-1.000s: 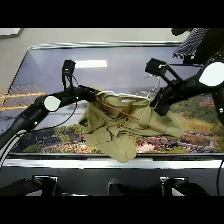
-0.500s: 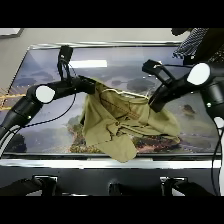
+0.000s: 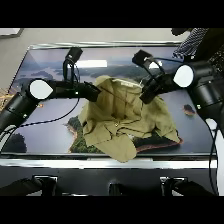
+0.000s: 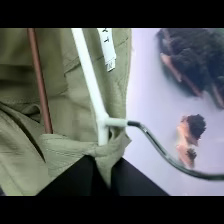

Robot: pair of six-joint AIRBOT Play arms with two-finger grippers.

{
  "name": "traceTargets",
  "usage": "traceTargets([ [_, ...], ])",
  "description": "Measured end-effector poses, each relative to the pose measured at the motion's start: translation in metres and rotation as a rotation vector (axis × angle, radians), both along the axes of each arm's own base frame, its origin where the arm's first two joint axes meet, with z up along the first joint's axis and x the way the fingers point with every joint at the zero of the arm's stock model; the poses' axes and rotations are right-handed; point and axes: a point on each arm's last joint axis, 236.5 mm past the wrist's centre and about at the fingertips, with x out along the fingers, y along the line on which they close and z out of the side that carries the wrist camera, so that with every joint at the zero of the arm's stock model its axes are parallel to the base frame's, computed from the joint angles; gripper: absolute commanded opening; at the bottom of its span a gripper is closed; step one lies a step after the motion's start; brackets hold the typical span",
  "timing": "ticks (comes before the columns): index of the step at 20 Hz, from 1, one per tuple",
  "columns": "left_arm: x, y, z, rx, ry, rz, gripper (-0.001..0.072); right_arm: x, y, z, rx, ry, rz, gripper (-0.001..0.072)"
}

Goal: Fold the clothes and pants, and hang the long-sleeved shirts on hangers.

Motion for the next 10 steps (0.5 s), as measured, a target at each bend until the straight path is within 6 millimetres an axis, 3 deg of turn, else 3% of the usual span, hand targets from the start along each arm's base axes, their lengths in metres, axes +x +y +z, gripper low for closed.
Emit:
traceTargets([
  [4, -0.022, -0.011, -0.014, 0.025, 0.057, -0.051, 0.0032, -0.016, -0.006, 0.027, 0.015, -0.032, -0.016, 0.0036],
  [10, -0.047, -0.034, -0.021, 0.04, 0.096, -0.085, 0.0056, -0.064, -0.007, 0.038, 0.038, 0.065, 0.012, 0.0036],
])
